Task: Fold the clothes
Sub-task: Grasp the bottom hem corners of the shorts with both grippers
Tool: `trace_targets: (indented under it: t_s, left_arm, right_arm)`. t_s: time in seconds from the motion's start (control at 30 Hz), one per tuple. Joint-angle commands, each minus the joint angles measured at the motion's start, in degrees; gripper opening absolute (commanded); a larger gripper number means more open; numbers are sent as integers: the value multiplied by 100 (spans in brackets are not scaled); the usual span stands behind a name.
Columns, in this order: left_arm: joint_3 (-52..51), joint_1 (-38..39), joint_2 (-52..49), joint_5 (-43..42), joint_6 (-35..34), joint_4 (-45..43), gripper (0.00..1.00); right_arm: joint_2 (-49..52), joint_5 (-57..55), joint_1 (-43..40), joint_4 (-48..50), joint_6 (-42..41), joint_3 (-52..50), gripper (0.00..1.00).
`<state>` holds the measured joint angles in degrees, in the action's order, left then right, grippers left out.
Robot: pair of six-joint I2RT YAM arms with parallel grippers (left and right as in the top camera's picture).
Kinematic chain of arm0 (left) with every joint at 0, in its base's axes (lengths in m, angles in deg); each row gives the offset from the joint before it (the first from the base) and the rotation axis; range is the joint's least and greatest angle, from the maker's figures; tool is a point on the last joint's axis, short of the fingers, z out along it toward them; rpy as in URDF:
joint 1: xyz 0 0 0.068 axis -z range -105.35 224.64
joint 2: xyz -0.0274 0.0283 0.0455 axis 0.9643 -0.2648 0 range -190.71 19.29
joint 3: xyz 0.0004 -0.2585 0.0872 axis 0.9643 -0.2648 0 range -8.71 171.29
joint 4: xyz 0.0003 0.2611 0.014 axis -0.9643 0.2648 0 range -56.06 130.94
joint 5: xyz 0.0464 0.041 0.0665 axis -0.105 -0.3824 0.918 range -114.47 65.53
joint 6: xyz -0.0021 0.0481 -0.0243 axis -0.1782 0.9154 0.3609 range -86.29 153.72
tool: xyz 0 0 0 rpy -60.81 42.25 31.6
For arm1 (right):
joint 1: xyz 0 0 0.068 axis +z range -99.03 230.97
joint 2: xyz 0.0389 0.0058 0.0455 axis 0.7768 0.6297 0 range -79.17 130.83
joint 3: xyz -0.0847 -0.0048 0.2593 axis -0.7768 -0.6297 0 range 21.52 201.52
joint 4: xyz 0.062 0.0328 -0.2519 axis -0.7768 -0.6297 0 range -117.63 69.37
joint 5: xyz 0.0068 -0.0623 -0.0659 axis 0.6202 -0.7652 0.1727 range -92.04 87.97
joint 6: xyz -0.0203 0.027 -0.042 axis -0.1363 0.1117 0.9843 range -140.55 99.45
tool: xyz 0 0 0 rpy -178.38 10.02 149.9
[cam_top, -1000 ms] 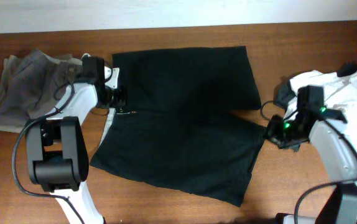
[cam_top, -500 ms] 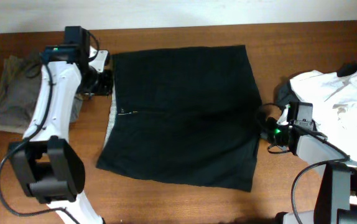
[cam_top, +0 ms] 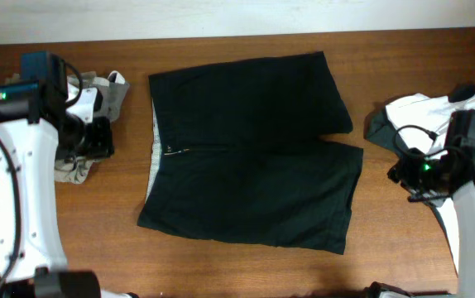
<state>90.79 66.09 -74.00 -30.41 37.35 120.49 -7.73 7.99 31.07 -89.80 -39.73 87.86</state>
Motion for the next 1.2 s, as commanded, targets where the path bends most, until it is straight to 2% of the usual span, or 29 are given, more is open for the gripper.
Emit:
trace_targets:
  t_s: [0.0, 0.07, 0.2, 0.37, 0.43, 0.5, 0.7, 0.8, 0.87, 0.93, 1.07, 1.13, 1.17]
  left_arm:
    - [-1331, -37, 227, -326, 9, -337, 45]
    - [-2277, -39, 225, -658, -142, -820, 46]
    - [-3910, -42, 225, -780, -892, -1727, 57]
    - [-4931, -52, 212, -828, -1805, -2712, 56]
    - [-5198, -151, 199, -826, -2057, -3237, 48]
    - [-5309, -254, 192, -826, -2122, -3628, 34]
    - [-5425, -258, 170, -841, -2118, -4144, 25]
    - [-5425, -260, 170, -979, -2116, -3934, 0]
    - [-5403, -262, 173, -979, -2116, -3847, 0]
    - [-5333, -264, 173, -1019, -2114, -3799, 0]
    - [-5241, -264, 173, -1147, -2070, -3810, 0]
    - [-5241, -264, 173, -1147, -2070, -3834, 0]
    - [-5241, -264, 173, -1147, -2070, -3851, 0]
  right_arm:
    - [-66, 284, 0, -398, 24, 20, 56]
    - [-46, 518, 0, -457, 0, -210, 56]
    - [-46, 610, 0, -332, -107, -1128, 56]
    - [-46, 765, 0, 120, -122, -1998, 56]
    - [-46, 800, 0, 264, -122, -2227, 56]
    - [-46, 800, 0, 304, -122, -2306, 56]
    - [-46, 796, 0, 321, -120, -2306, 56]
    - [-46, 728, 0, 275, -122, -2306, 57]
    - [-46, 667, 0, 286, -144, -2376, 57]
    - [-46, 649, 0, 363, -516, -2653, 56]
    - [-46, 1069, 0, 820, -752, -3261, 56]
    - [-46, 1119, 0, 1080, -752, -3567, 44]
    - [-46, 1121, 0, 1211, -754, -3709, 44]
